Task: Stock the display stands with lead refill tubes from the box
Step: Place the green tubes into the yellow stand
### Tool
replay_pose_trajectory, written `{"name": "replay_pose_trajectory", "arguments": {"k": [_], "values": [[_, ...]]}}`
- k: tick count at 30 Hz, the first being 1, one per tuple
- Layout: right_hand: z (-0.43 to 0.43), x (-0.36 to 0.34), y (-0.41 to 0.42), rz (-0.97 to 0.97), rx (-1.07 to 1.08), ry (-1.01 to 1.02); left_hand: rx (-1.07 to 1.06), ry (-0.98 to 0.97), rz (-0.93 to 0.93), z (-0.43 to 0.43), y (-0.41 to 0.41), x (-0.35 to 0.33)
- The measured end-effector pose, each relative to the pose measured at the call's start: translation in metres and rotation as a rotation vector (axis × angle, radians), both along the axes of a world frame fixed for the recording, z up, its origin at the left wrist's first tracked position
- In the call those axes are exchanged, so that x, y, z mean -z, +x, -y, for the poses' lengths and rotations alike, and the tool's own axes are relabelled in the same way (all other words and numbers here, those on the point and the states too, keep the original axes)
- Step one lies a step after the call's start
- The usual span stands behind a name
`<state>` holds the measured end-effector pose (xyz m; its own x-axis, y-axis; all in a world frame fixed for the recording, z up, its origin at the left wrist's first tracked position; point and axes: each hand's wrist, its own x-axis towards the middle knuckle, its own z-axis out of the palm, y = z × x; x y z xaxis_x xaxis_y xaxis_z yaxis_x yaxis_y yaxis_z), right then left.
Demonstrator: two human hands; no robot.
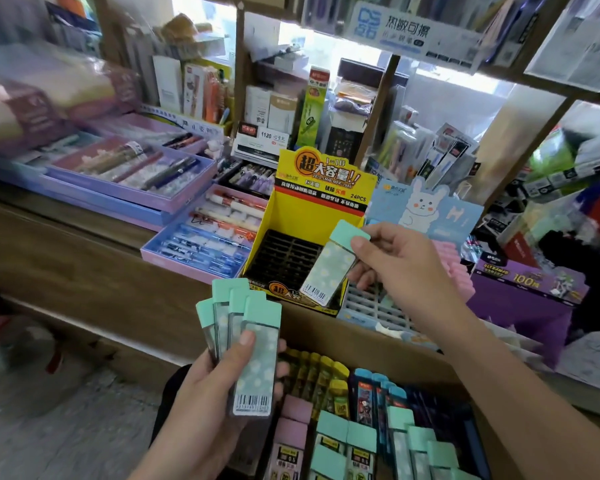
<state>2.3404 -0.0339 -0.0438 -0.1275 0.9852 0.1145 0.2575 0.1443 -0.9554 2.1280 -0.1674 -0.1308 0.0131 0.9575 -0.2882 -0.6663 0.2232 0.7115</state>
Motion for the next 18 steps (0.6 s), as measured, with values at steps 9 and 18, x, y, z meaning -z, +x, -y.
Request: {"name": "replay_pose_trajectory", "arguments": {"k": [9,18], "values": [[-0.044,-0.007,-0.038,0.207,0.067,0.190,-0.054,-0.041,0.144,-0.007,-0.002,0.010],[-0.087,0.001,-0.074,0.388,0.091,0.332,-0.056,-0.047,0.132,-0.008,-0.003,0.013]]}}
